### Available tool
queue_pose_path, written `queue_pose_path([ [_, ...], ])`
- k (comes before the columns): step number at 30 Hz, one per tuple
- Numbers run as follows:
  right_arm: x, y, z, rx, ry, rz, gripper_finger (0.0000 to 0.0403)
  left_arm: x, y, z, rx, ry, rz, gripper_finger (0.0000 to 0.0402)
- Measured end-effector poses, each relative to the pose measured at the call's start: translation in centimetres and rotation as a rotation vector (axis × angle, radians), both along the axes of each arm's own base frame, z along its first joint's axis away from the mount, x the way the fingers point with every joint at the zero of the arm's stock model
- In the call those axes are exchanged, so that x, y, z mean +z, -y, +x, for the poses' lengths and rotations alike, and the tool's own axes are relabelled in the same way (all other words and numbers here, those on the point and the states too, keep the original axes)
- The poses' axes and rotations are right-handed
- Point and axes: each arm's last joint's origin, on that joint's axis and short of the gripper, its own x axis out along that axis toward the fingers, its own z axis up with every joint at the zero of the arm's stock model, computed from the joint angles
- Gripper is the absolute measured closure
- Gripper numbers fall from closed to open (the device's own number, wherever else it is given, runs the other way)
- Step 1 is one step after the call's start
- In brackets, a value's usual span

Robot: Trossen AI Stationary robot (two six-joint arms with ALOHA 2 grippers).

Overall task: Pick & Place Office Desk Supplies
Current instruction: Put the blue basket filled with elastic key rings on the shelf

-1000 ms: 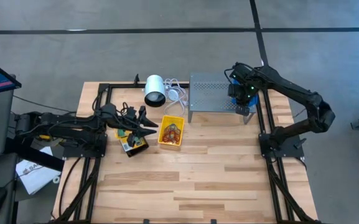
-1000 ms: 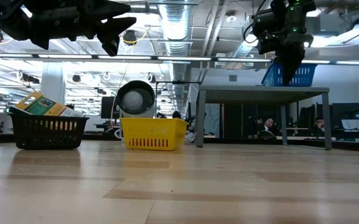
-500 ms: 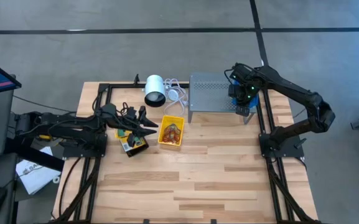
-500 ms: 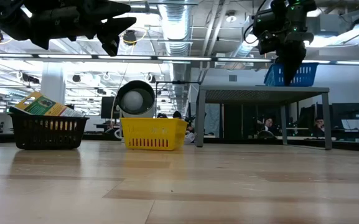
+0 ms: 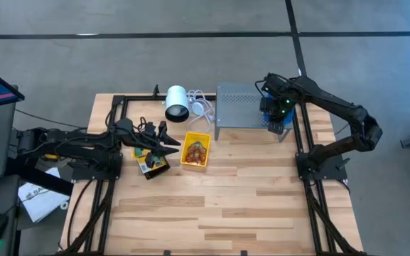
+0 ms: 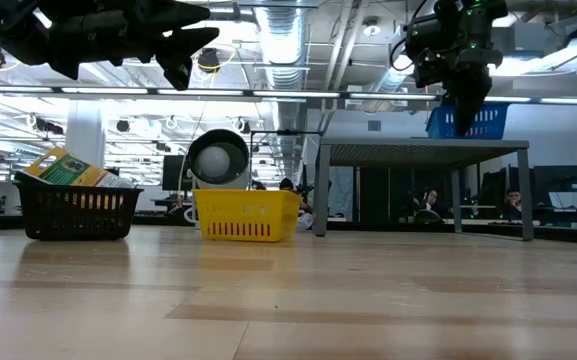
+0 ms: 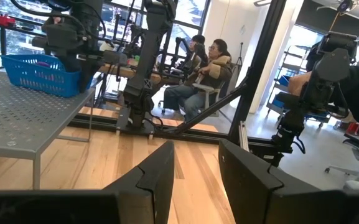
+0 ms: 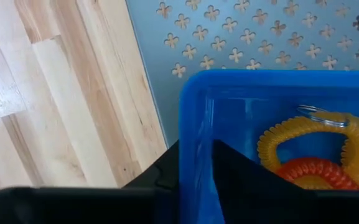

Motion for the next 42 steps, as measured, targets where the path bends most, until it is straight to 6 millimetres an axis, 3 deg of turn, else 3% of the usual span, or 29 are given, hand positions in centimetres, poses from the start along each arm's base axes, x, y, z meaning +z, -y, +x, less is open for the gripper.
queue_pose_path([
  [18, 0.03, 0.15, 0.10, -0.039, 0.009, -0.013, 0.0220, 0.00, -0.01, 0.00, 0.001, 0.000, -0.001, 0.0279],
  [33, 0.04, 0.00, -0.10, -0.051, -0.012, 0.001, 0.0209, 0.00, -0.01, 0.00, 0.001, 0.000, -0.001, 0.0279],
  [42, 0.06, 0.39, -0.40, -0.106, -0.008, 0.005, 0.0180, 0.00, -0.01, 0.00, 0.000, 0.000, -0.001, 0.0279],
])
